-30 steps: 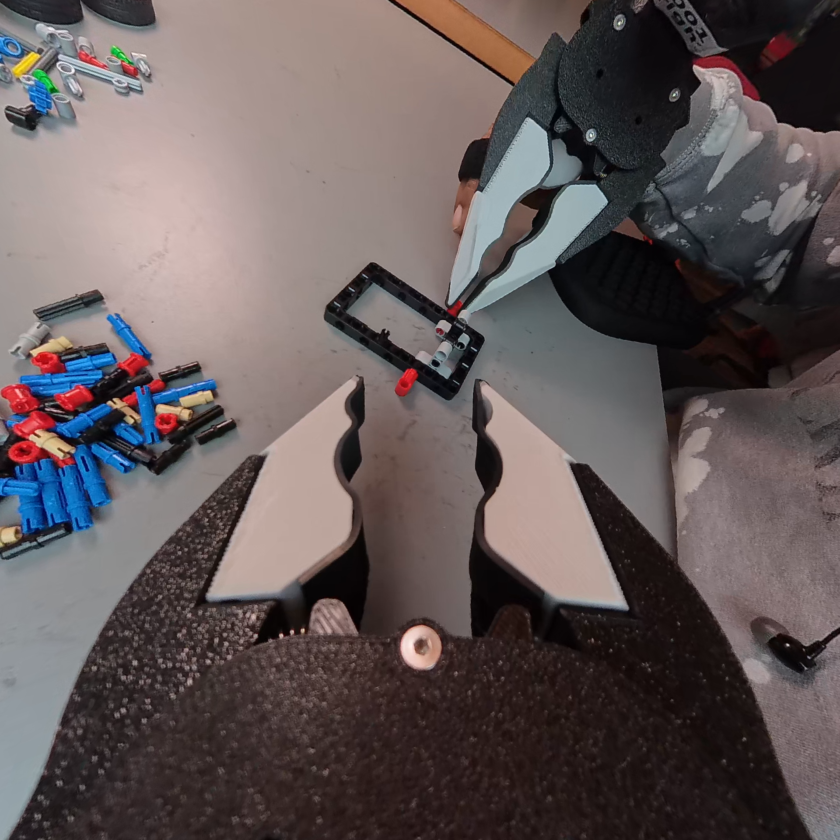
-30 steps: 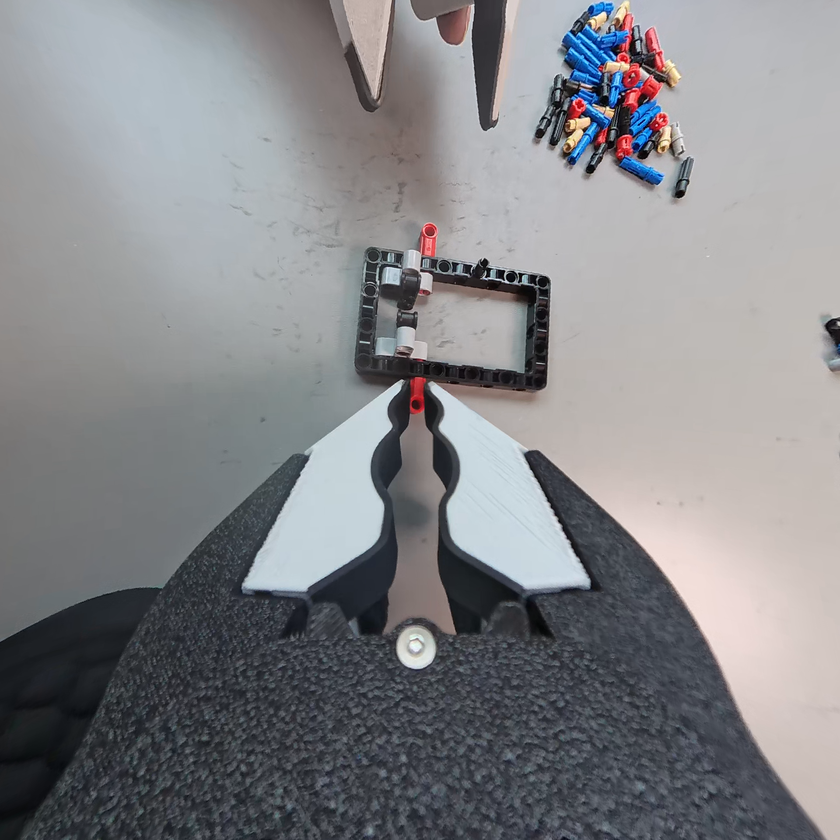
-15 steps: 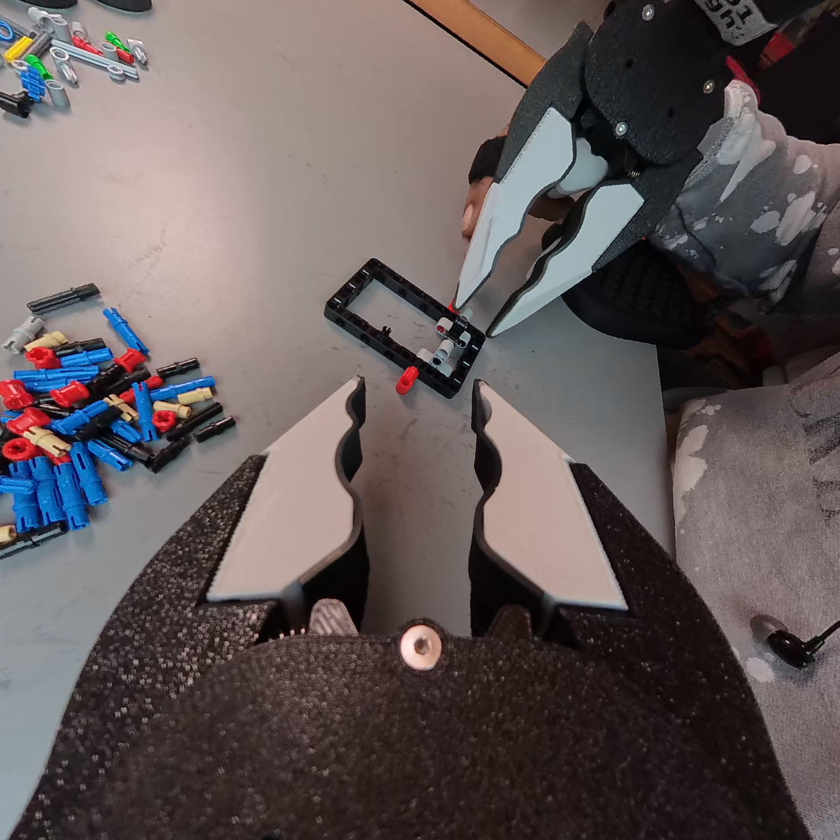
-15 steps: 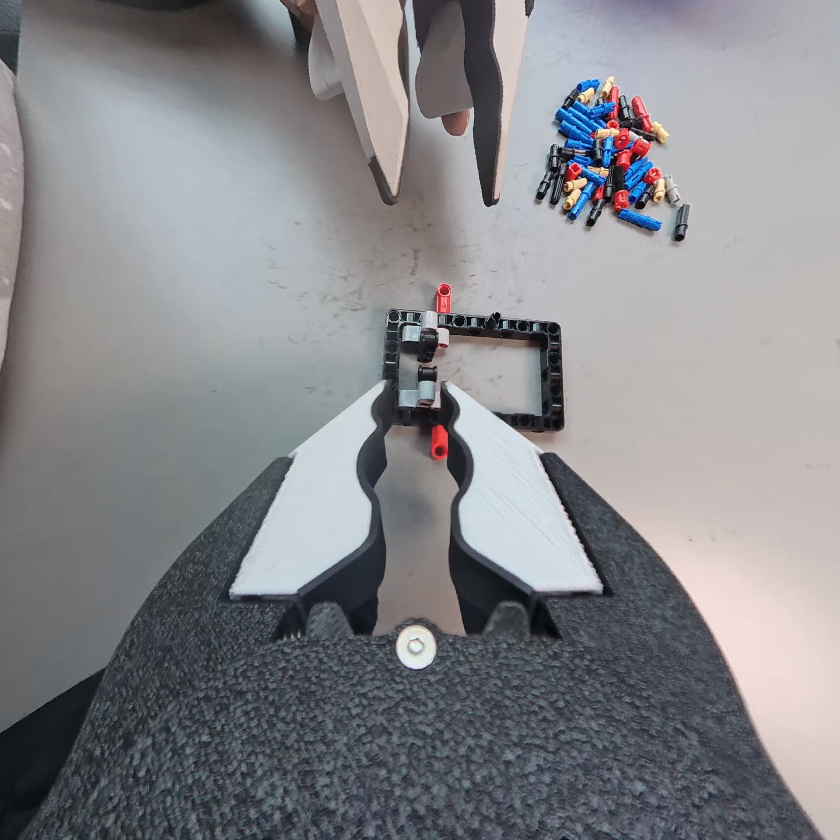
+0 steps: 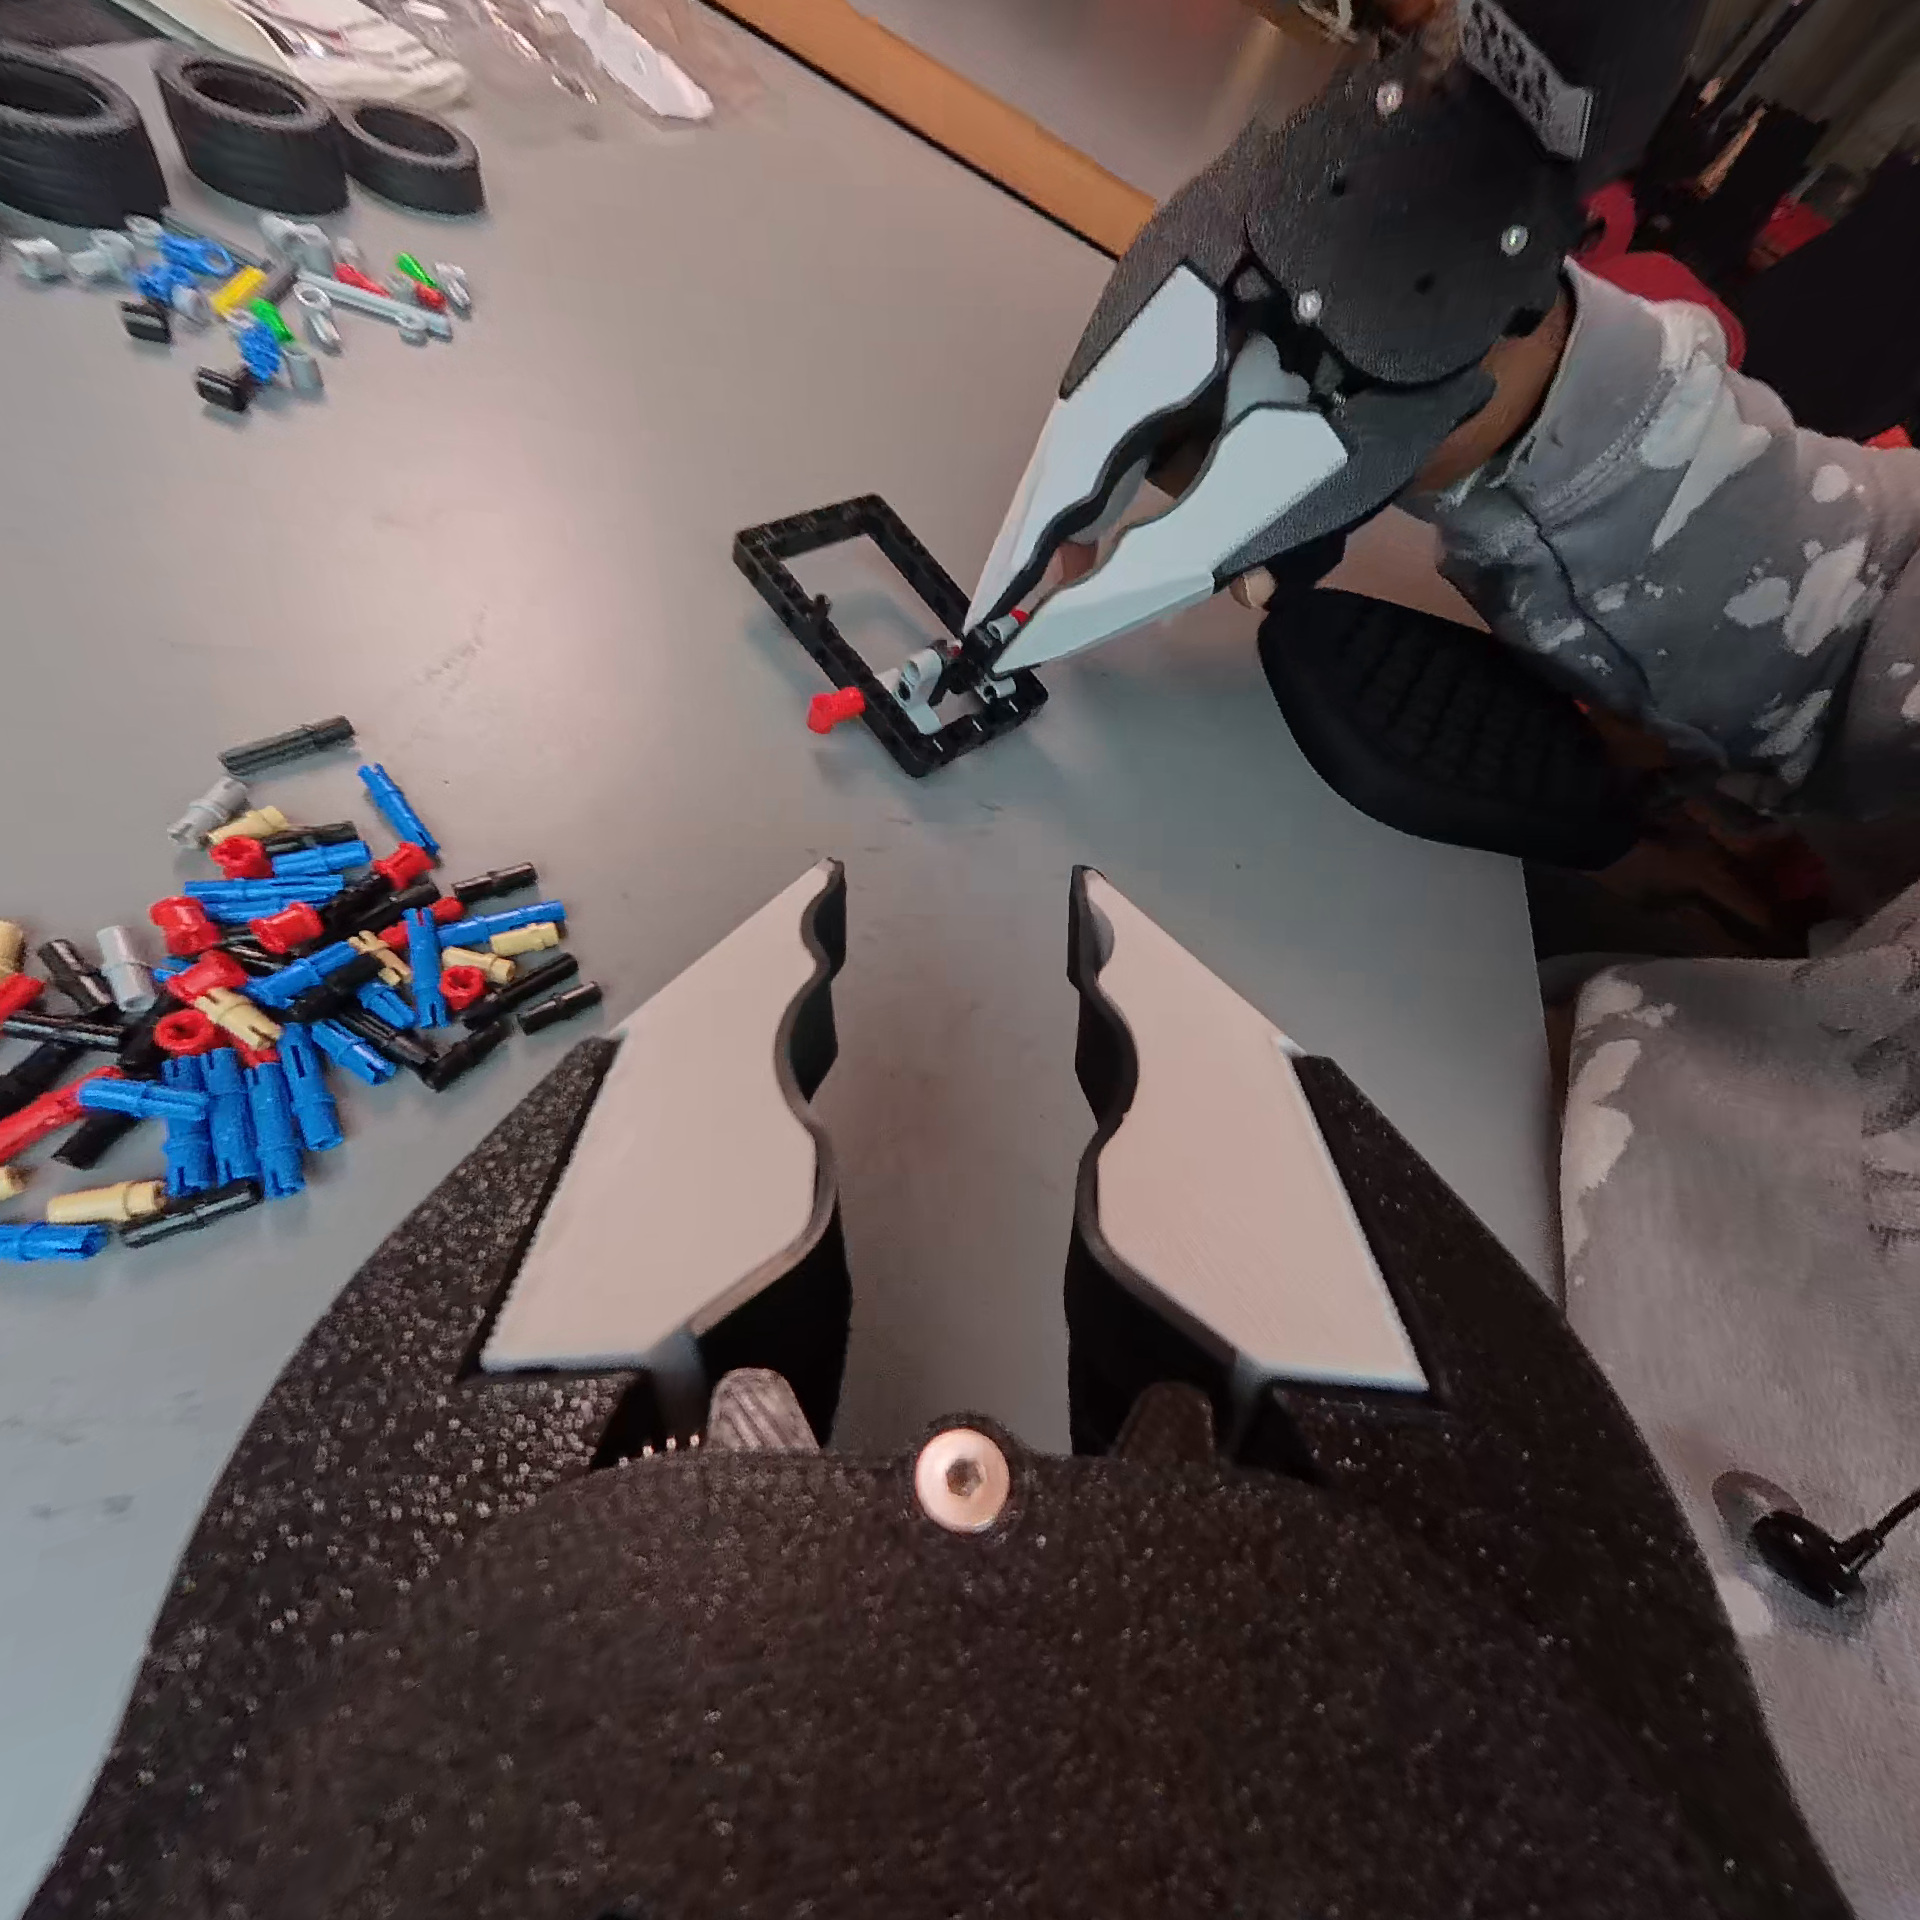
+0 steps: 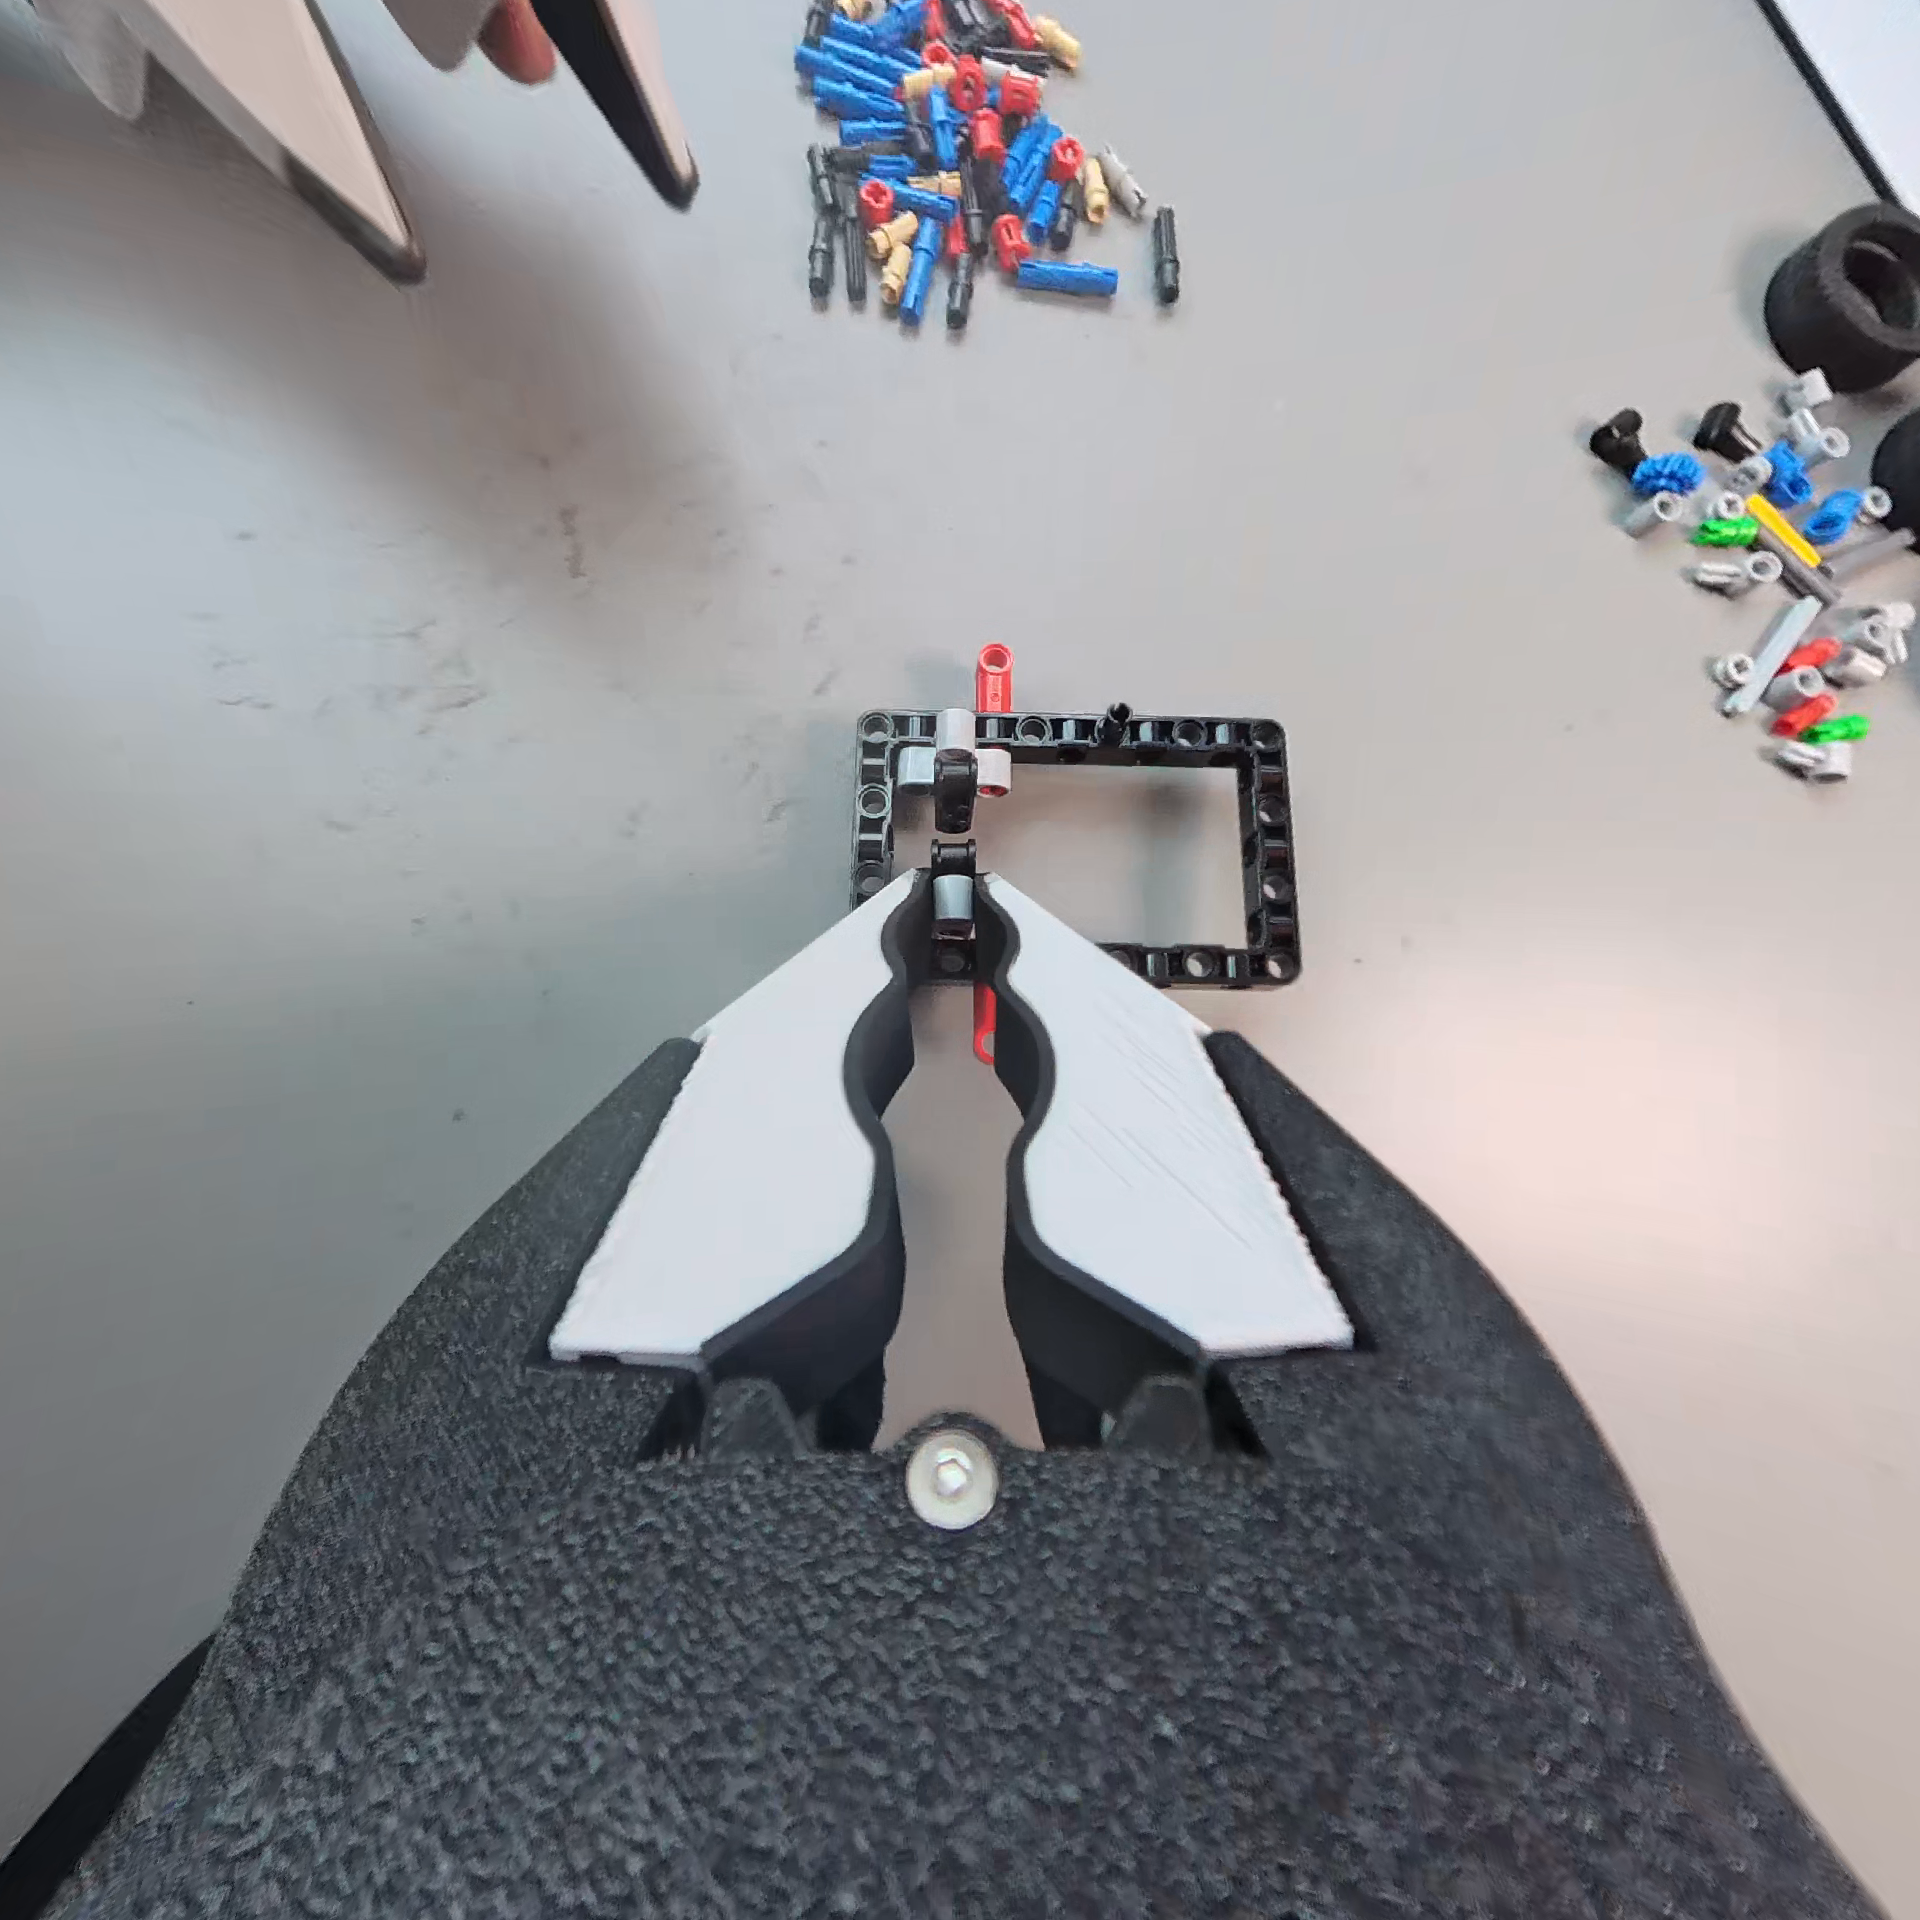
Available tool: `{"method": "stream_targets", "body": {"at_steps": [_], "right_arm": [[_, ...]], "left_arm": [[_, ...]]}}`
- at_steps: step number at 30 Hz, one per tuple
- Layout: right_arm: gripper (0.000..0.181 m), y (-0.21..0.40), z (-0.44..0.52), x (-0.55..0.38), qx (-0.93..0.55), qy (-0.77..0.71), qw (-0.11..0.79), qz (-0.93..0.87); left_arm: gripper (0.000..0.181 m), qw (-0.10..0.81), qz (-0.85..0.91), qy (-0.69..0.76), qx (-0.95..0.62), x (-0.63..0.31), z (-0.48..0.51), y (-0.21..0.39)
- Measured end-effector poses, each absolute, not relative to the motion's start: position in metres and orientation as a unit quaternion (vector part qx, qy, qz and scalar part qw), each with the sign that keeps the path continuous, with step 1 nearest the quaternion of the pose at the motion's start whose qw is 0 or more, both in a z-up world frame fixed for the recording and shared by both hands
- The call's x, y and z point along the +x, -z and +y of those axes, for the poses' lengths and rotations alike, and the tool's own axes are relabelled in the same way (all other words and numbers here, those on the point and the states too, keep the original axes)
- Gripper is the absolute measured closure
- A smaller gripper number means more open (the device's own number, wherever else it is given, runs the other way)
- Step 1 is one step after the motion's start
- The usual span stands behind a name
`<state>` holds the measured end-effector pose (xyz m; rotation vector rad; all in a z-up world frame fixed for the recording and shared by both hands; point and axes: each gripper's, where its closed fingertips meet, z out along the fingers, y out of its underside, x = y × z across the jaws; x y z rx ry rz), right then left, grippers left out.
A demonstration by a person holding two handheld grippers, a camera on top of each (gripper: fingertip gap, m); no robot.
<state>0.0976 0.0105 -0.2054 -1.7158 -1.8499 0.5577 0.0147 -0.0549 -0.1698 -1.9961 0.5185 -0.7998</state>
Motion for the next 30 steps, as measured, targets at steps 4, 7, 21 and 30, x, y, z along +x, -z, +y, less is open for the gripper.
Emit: {"method": "stream_targets", "body": {"at_steps": [4, 7, 21, 30], "right_arm": [[0.173, 0.215, 0.007, 0.102, -0.664, -0.192, 0.269, -0.671], [0.173, 0.214, 0.004, 0.098, -0.669, -0.193, 0.266, -0.667], [0.163, 0.077, 0.059, -0.013, -0.546, -0.258, 0.480, -0.636], [0.161, 0.046, 0.101, -0.032, -0.534, -0.283, 0.543, -0.583]], "left_arm": [[0.137, 0.529, 0.165, 0.296, -0.778, -0.007, -0.044, 0.140], [0.133, 0.578, 0.120, 0.279, -0.757, -0.029, -0.040, 0.119], [0.135, 0.683, 0.041, 0.161, -0.711, -0.100, -0.040, 0.075], [0.136, 0.677, 0.038, 0.080, -0.730, -0.135, -0.014, 0.066]]}}
